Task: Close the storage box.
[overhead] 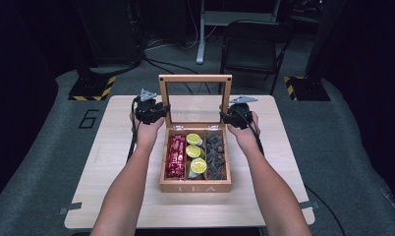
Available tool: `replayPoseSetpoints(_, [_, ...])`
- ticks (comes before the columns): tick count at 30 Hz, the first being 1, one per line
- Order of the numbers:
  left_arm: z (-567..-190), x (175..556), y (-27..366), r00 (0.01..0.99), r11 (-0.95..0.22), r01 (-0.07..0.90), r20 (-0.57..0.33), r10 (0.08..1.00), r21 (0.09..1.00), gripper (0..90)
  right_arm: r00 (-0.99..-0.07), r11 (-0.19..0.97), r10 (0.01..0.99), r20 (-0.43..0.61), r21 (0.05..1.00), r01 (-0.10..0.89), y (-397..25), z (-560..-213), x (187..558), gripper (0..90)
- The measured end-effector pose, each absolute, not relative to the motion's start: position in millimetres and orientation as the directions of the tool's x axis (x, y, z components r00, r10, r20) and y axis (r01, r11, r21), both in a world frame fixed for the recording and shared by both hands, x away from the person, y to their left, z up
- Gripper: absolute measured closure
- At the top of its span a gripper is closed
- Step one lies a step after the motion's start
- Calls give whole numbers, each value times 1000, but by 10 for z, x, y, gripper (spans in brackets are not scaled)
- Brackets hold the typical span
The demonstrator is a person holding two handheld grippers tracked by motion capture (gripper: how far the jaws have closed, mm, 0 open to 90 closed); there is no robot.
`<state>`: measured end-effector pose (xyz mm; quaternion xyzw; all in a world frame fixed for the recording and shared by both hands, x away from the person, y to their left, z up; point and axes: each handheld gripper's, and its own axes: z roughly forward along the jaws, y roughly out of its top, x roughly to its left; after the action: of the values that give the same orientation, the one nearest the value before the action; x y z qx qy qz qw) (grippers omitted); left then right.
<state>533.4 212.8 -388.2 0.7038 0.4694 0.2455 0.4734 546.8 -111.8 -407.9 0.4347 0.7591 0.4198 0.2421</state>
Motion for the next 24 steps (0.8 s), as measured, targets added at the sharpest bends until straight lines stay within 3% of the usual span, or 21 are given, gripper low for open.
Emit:
replayPoseSetpoints(2, [-3886, 5332, 2137, 442, -108, 436, -108, 891, 894, 643, -506, 263, 862, 7, 848, 461, -1126, -4079, 5470, 645])
replayPoseSetpoints(9, [-3971, 5326, 2127, 451, -84, 454, -147, 880, 887, 504, -493, 241, 870, 26, 849, 471, -1124, -4091, 5503, 647])
replayPoseSetpoints(24, [-3958, 5238, 2172, 470, -82, 448, -157, 868, 890, 484, -479, 240, 877, 37, 830, 503, -1105, -4057, 5552, 647])
